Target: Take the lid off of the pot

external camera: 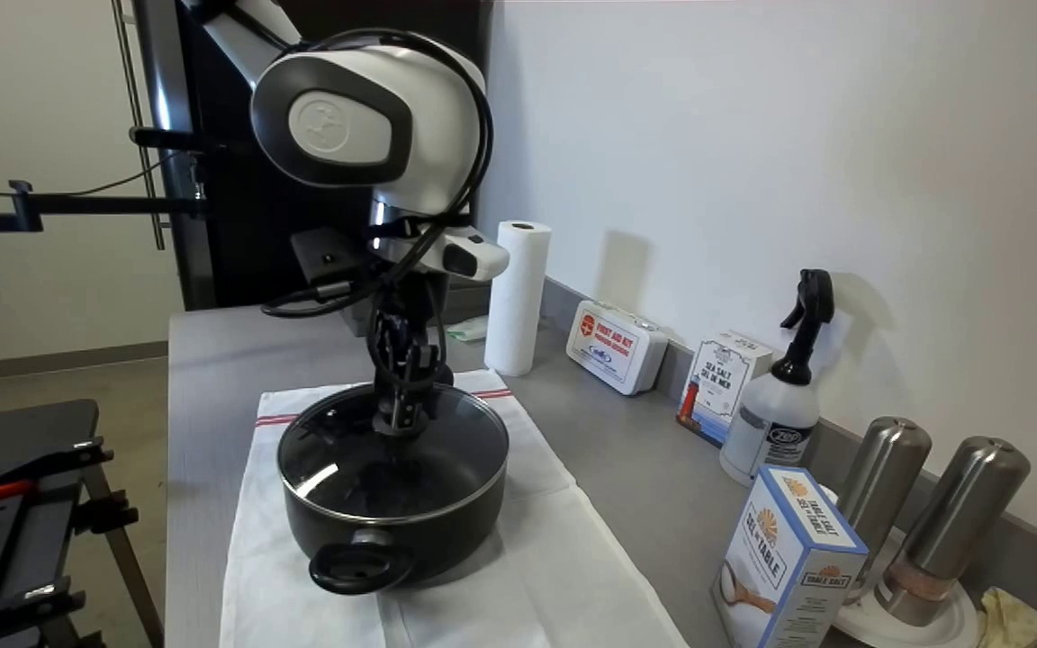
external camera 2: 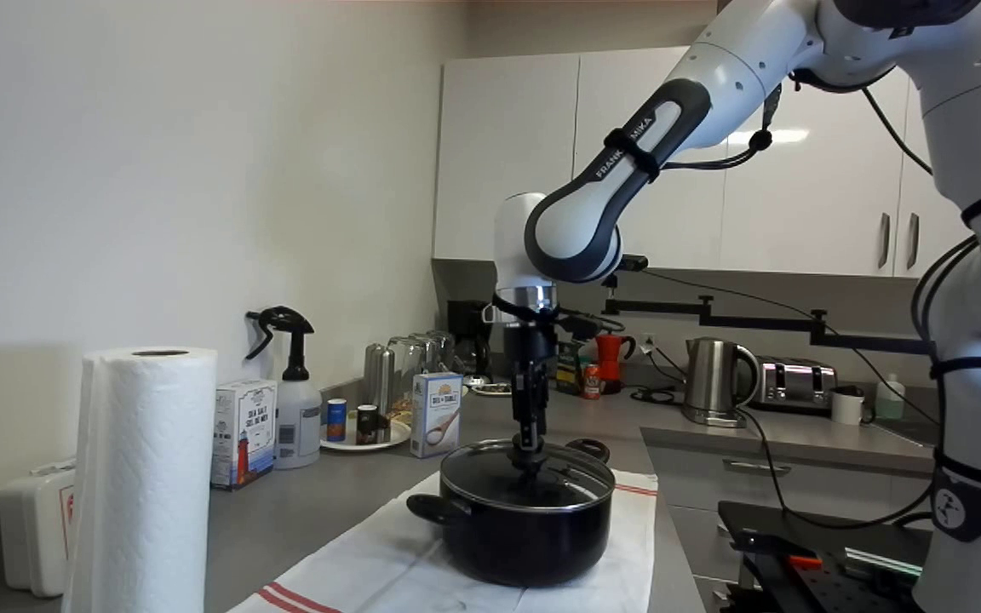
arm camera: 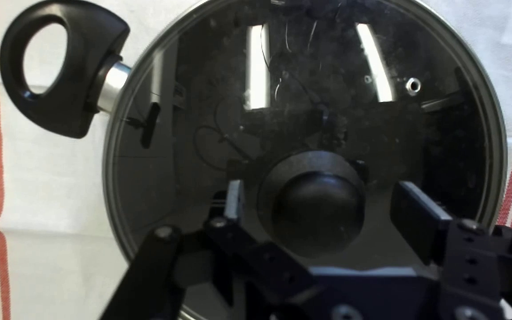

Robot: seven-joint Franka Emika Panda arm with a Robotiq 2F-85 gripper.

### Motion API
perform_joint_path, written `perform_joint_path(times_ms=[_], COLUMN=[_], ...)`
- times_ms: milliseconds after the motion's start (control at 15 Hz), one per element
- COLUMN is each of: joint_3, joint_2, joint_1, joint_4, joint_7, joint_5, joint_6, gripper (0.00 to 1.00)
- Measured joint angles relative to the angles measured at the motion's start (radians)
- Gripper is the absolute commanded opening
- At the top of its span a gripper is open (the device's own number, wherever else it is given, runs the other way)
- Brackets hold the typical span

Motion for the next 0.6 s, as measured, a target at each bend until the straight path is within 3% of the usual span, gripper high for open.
perform_joint_path(times_ms=[267, 600], joint_3=[0.0, 0.0], joint_2=[0.0, 0.0], joint_1=[0.0, 0.0], joint_4=[0.002, 0.004], joint_7=[-0.003, -0.006], joint_5=[0.0, 0.001], joint_6=[0.0, -0.004], gripper=[0.24, 0.24])
